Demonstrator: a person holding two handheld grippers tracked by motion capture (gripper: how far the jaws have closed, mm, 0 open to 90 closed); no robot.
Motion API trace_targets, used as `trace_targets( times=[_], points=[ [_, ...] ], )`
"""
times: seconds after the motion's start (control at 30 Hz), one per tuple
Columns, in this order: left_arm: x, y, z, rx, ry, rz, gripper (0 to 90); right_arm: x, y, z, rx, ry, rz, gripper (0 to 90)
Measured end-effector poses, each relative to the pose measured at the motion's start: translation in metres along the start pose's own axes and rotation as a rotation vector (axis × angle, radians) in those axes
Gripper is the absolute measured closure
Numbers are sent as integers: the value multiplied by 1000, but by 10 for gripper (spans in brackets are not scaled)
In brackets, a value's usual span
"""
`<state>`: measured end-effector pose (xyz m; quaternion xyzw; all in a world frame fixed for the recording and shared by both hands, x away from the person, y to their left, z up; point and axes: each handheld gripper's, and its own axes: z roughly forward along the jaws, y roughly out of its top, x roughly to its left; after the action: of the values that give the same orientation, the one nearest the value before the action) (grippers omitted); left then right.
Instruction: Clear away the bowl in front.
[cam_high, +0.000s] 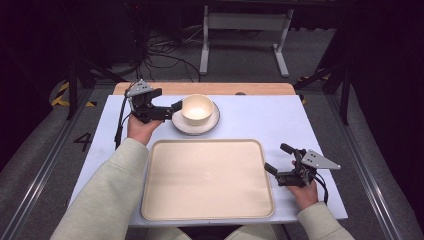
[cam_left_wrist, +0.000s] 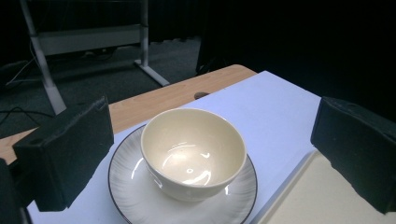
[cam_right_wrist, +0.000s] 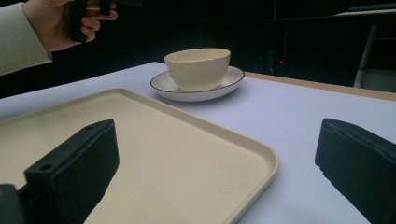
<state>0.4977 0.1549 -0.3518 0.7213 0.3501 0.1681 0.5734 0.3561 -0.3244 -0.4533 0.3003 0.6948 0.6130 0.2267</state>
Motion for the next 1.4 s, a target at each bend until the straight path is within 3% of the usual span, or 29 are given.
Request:
trace_targets(
  times=[0.13, 0.2, 0.67, 0.77, 1.03, 1.2, 1.4],
  points=[
    [5, 2, 9, 17, 9, -15, 1, 0, 0, 0, 2, -1, -6, 0],
    [9, 2, 13, 27, -6, -49, 0, 0, 0, 0, 2, -3, -6, 0],
    [19, 14, 37, 186, 7, -127, 33, 1, 0, 1, 12, -21, -13, 0],
    [20, 16, 47, 245, 38, -115, 32, 1, 0, 1, 16, -29, -17, 0],
    [28, 11, 63, 296, 127, -134, 47, 2, -1, 1, 23, -33, -20, 0],
    [32, 6, 71, 315, 145, -163, 86, 2, -1, 1, 25, -33, -20, 0],
    [33, -1, 83, 377, 149, -190, 138, 2, -1, 1, 28, -31, -19, 0]
  ],
)
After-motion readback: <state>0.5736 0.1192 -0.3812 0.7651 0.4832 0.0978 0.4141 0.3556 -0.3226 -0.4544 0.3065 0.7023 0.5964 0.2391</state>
